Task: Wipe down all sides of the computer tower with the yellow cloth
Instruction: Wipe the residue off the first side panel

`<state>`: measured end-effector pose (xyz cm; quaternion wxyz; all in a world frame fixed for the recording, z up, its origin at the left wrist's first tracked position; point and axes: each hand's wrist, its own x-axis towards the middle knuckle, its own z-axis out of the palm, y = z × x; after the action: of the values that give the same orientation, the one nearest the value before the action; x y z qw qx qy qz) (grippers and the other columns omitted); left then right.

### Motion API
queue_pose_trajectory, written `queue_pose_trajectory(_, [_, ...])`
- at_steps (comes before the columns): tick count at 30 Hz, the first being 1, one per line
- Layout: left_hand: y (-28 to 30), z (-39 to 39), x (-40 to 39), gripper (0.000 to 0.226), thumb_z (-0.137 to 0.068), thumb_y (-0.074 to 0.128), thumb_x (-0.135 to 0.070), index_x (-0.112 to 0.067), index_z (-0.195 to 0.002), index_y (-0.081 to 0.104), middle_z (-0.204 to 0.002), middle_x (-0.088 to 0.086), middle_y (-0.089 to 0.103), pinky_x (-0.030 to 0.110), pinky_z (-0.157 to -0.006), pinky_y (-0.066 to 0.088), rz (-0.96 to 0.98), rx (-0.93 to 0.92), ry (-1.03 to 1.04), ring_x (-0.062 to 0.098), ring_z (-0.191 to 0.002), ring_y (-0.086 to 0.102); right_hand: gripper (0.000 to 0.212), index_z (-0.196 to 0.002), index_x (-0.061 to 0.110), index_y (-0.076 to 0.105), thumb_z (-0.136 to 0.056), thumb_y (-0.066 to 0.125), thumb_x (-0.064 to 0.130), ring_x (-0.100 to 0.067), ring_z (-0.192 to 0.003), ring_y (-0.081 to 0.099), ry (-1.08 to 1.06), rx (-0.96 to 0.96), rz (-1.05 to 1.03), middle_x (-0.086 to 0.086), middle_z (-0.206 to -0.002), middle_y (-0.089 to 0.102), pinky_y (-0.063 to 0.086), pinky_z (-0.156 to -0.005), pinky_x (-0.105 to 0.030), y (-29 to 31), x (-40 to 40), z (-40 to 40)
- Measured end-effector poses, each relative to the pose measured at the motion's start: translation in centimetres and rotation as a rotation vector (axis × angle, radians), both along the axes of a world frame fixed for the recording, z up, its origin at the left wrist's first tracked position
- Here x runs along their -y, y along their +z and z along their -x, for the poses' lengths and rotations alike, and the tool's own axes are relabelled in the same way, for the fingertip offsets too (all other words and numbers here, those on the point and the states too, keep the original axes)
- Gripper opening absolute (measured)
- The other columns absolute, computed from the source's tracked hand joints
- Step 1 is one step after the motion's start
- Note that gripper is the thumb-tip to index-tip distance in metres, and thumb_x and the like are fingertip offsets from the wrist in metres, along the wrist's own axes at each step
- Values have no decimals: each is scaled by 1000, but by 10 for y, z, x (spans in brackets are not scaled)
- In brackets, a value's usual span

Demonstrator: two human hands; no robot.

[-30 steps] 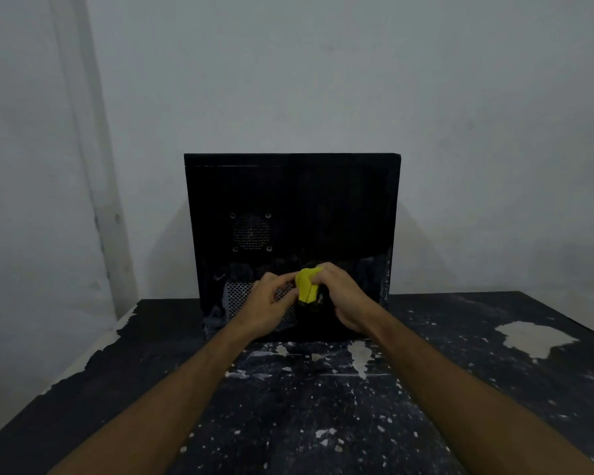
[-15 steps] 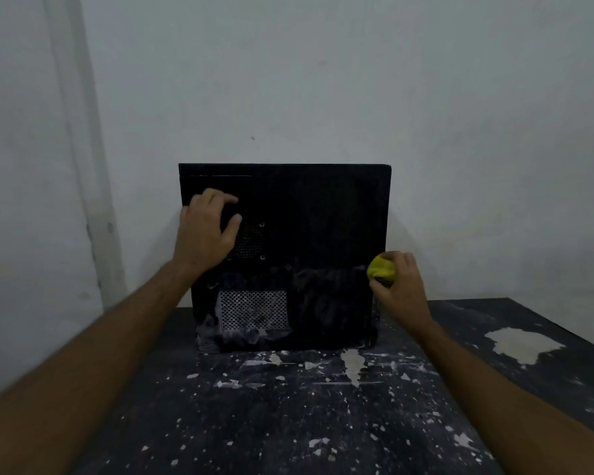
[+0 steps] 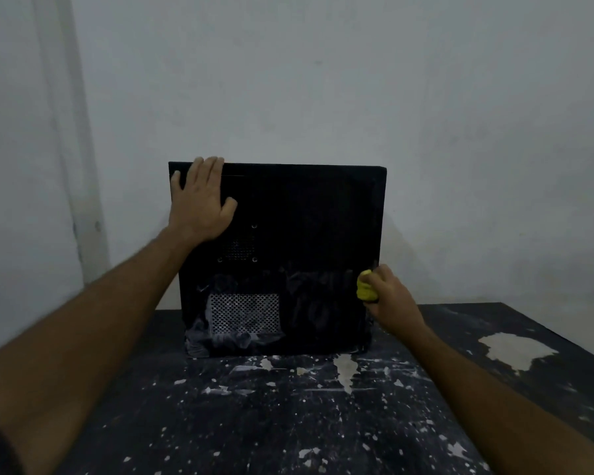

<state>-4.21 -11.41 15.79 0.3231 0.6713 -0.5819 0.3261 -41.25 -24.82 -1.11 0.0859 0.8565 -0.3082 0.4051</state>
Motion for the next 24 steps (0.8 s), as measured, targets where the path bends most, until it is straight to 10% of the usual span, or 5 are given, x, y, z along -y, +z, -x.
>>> queue_pose_trajectory(9, [-6,9,6,88,-83,44,-51,-12,-159,23,-164,6,25,72,-115,13,42,-14,21,28,-155,14,43,-107,13,58,-71,78,0,-36,-88,56,-32,-102,2,-9,-109,46,48,-57,-38,-15,4,0])
queue_pose_trajectory(14, [-5,12,10,86,-81,43,-53,-15,-156,27,-160,4,29,76,-111,14,76,6,39,27,-152,19,32,-107,13,57,-81,75,8,-29,-83,52,-100,157,-10,-9,-108,47,48,-58,-40,19,14,-18])
queue_pose_trajectory(18, [-3,7,8,83,-80,45,-52,-17,-154,29,-159,2,30,80,-109,14,83,4,16,26,-151,20,33,-99,15,51,-76,70,2,-34,-78,52,2,-67,-21,-6,-105,41,48,-56,-45,-29,8,-17])
queue_pose_trajectory(24, [-5,11,11,84,-80,48,-53,-18,-153,30,-158,1,31,77,-107,19,119,8,23,26,-150,22,37,-107,11,55,-78,78,6,-33,-79,52,-139,178,-71,-12,-108,44,49,-56,-41,-9,15,-20])
